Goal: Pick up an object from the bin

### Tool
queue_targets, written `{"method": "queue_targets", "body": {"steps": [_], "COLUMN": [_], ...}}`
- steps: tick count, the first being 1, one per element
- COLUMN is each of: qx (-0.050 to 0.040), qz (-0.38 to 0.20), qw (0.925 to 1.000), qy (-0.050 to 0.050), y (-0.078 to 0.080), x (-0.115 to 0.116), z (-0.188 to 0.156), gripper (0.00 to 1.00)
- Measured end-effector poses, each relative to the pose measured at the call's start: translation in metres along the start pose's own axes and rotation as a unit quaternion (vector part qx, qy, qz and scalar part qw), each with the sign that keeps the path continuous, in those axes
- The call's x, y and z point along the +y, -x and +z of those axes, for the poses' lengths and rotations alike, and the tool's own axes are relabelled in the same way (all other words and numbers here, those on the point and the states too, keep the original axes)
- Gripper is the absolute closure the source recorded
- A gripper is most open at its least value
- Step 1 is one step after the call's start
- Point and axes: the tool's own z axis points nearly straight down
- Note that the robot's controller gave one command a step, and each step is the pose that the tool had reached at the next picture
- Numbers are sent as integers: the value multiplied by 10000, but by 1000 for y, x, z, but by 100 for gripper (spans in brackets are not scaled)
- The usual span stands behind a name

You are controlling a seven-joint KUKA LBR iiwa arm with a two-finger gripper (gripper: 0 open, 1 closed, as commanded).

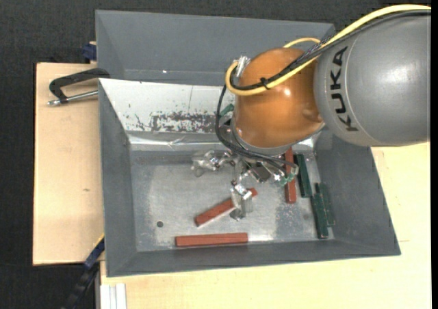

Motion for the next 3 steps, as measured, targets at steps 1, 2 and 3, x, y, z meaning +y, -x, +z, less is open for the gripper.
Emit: {"method": "queue_targets", "body": {"steps": [1, 2, 3], "qx": [27, 28, 29], "qz": [-525, -524, -524], "qw": [9986, 9986, 9986], "qy": [25, 26, 27], "y": [-13, -13, -13], "x": [-1, -1, -1], "z": [91, 91, 91], "gripper": [100, 0, 0]}}
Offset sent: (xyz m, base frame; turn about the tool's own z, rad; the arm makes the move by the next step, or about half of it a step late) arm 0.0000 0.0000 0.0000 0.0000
